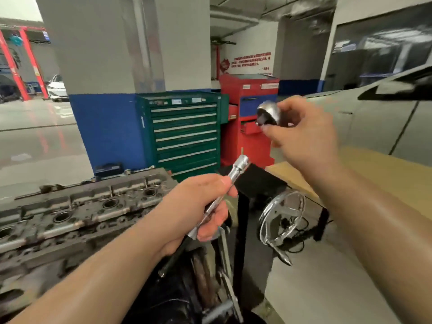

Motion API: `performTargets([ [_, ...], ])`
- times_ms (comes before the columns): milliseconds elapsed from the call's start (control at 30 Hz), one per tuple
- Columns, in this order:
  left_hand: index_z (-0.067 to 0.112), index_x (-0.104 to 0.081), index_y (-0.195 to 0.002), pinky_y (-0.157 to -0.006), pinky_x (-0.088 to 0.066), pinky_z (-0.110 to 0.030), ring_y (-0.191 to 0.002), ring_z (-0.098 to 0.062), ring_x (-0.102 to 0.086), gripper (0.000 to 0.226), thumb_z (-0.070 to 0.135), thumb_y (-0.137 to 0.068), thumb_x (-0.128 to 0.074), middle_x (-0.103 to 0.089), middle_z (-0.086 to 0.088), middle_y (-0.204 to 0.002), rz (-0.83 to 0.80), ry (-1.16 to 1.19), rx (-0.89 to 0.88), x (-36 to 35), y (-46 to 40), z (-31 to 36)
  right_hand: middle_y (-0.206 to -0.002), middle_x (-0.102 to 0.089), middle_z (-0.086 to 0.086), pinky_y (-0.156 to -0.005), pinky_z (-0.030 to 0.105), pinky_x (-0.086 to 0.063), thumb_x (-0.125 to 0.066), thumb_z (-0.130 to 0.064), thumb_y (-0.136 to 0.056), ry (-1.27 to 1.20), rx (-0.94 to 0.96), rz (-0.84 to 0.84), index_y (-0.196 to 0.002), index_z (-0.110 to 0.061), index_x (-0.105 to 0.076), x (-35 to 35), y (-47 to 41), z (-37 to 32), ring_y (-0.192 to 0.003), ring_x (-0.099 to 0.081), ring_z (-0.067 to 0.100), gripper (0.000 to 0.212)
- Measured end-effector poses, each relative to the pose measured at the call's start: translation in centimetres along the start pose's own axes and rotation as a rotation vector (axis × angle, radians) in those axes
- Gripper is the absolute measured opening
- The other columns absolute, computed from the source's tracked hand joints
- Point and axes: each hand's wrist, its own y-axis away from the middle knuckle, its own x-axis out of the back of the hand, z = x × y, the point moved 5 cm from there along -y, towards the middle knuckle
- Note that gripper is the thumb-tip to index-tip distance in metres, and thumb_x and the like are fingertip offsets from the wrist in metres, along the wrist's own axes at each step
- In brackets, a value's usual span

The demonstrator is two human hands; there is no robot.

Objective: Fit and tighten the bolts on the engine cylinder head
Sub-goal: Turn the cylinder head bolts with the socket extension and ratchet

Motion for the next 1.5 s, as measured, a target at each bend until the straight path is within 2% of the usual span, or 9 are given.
performTargets([
  [133,0.005,-0.057,-0.108,-0.045,-0.043,-0.027,-0.044,-0.022,-0.052,0.026,0.03,-0.11,-0.048,-0.063,-0.013,-0.063,0.07,0.149,0.0,-5.4,-3.1,-0.9,-0.085,-0.075,-0.003,-0.048,0.026,-0.055,-0.074,-0.022,-0.09,-0.14,-0.261,0.202,-0.1,-0.032,-0.066,7.1,0.2,5.0,-0.063,-0.07,0.006,0.016],
  [233,0.011,-0.057,-0.112,-0.07,-0.063,-0.047,-0.081,-0.032,-0.076,0.022,0.033,-0.108,-0.054,-0.074,-0.019,-0.097,0.103,0.507,0.113,-10.2,-6.5,-1.4,-0.089,-0.076,0.01,-0.057,0.037,-0.049,-0.067,-0.02,-0.098,-0.169,-0.409,0.09,-0.09,-0.028,-0.068,8.1,3.0,8.3,-0.069,-0.067,0.019,0.012],
  [333,0.019,-0.059,-0.128,-0.081,-0.058,-0.069,-0.103,-0.039,-0.071,0.026,0.035,-0.109,-0.051,-0.068,-0.019,-0.123,0.033,0.656,0.206,-16.0,-8.9,-2.6,-0.085,-0.075,-0.004,-0.063,0.031,-0.047,-0.067,-0.018,-0.096,-0.102,-0.424,-0.027,-0.088,-0.031,-0.07,9.0,6.2,10.2,-0.07,-0.066,0.01,0.015],
  [600,0.02,-0.061,-0.137,-0.066,-0.062,-0.037,-0.086,-0.021,-0.077,0.032,0.024,-0.113,-0.041,-0.076,-0.007,-0.116,-0.083,0.745,0.377,-28.5,-11.4,-6.1,-0.101,-0.066,-0.019,-0.064,0.007,-0.039,-0.067,-0.018,-0.089,0.231,-0.429,-0.193,-0.123,-0.044,-0.056,14.3,10.1,16.5,-0.087,-0.06,-0.001,0.044],
  [733,0.018,-0.055,-0.147,-0.105,-0.053,-0.05,-0.132,-0.032,-0.061,0.041,0.031,-0.112,-0.038,-0.064,-0.015,-0.142,-0.198,0.794,0.462,-33.1,-12.6,-6.7,-0.092,-0.066,-0.01,-0.064,0.02,-0.046,-0.062,-0.014,-0.089,0.336,-0.437,-0.285,-0.109,-0.028,-0.061,17.7,9.2,18.9,-0.083,-0.062,0.011,0.025],
  [833,0.023,-0.057,-0.147,-0.115,-0.041,-0.062,-0.133,-0.035,-0.058,0.042,0.038,-0.112,-0.04,-0.063,-0.013,-0.144,-0.287,0.8,0.414,-35.1,-14.6,-6.4,-0.086,-0.066,-0.007,-0.059,0.028,-0.048,-0.062,-0.01,-0.089,0.392,-0.428,-0.253,-0.104,-0.028,-0.062,20.9,6.6,20.5,-0.077,-0.064,0.011,0.024],
  [1000,0.047,-0.048,-0.149,-0.118,-0.041,-0.041,-0.136,-0.009,-0.052,0.041,0.042,-0.108,-0.052,-0.055,0.014,-0.147,-0.112,0.159,0.199,-35.5,-18.9,-9.2,-0.094,-0.066,-0.001,-0.066,0.038,-0.053,-0.056,-0.005,-0.09,0.763,-0.37,-0.304,-0.115,-0.03,-0.061,24.2,3.0,26.4,-0.084,-0.063,0.028,0.036],
  [1167,0.042,-0.033,-0.158,-0.111,-0.028,-0.018,-0.134,0.014,-0.037,0.055,0.047,-0.106,-0.052,-0.035,0.022,-0.16,-0.293,-0.404,-0.028,-35.9,-19.5,-14.5,-0.089,-0.059,0.001,-0.052,0.033,-0.041,-0.053,0.0,-0.084,0.989,-0.426,-0.506,-0.117,-0.028,-0.059,23.7,3.4,34.1,-0.075,-0.059,0.028,0.044],
  [1500,0.028,-0.025,-0.164,-0.13,-0.005,-0.048,-0.161,-0.016,-0.001,0.06,0.052,-0.11,-0.036,-0.014,0.006,-0.174,-0.545,-1.004,-0.183,-38.5,-22.6,-18.3,-0.09,-0.048,-0.001,-0.06,0.033,-0.036,-0.051,-0.009,-0.092,1.003,-0.409,-0.439,-0.122,-0.024,-0.054,21.8,4.9,40.3,-0.086,-0.056,0.029,0.033],
])
